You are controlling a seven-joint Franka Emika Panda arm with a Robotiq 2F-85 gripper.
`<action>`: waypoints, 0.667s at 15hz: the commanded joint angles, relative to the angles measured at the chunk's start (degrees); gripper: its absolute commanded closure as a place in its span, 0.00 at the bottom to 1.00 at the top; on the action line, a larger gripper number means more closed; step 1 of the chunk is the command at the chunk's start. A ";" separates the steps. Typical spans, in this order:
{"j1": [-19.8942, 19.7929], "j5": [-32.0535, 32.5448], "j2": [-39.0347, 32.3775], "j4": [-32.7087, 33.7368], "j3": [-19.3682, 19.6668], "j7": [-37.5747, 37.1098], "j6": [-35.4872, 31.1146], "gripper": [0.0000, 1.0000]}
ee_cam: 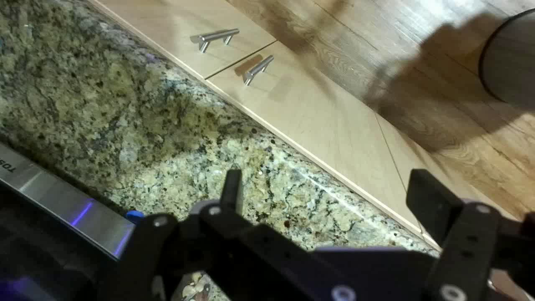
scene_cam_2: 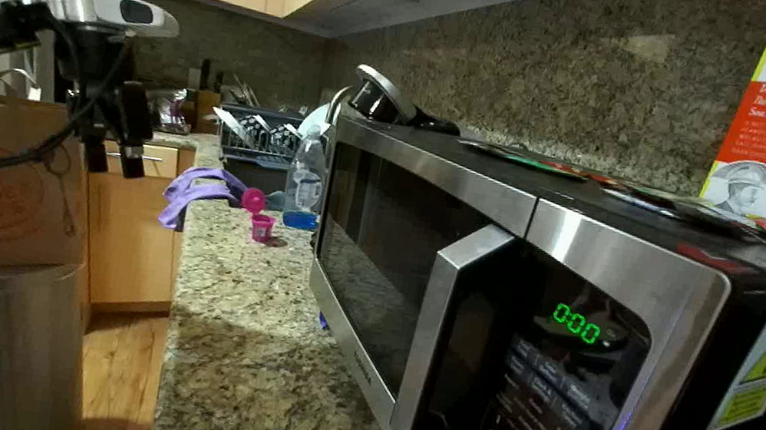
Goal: Open the microwave door
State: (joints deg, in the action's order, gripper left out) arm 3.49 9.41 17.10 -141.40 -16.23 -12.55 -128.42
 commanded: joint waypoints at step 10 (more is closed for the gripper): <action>-1.00 -4.96 5.59 -1.36 12.87 4.95 1.51 0.00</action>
State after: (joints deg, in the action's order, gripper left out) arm 4.13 6.02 19.33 -141.49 -5.70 -9.98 -127.92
